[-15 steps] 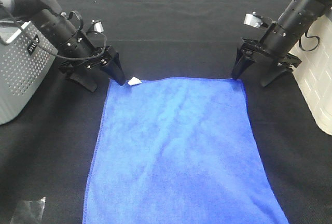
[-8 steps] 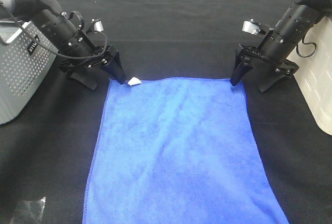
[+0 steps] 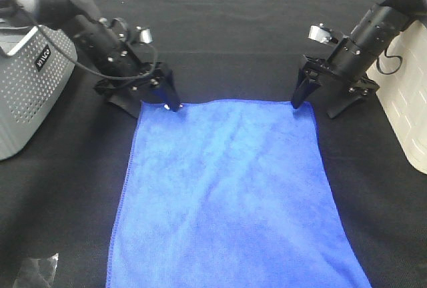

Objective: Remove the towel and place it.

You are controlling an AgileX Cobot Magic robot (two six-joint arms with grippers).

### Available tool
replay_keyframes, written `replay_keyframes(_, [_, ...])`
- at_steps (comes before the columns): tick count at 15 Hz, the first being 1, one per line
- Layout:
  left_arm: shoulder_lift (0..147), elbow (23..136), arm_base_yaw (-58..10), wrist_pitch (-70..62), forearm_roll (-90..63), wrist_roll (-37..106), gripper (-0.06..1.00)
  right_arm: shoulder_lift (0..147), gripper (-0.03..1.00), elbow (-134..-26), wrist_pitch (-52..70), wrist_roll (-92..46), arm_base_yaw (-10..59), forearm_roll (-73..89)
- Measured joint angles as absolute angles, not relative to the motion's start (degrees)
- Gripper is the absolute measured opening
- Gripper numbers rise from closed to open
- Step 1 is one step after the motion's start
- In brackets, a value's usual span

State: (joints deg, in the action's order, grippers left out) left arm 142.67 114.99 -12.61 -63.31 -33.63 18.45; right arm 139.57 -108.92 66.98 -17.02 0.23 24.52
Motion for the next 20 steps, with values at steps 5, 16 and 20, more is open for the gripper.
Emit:
replay_keyframes(5, [142.8,115.0,-15.9,-62.2,-33.6,16.0,0.77,139.6,0.77,-108.9,65.1,-17.0,4.1,24.3])
replay_keyframes(16, [143.1,115.0,-16.3,-60.8,-31.2,15.2,0.02,140.3,0.0,-108.7,60.3,-16.9,6.6,20.3])
replay_keyframes(20, [143.0,115.0,-16.3,-60.4,-26.4,15.2,0.0,140.1,0.0,-108.9,60.2,-16.9,7.2,17.9])
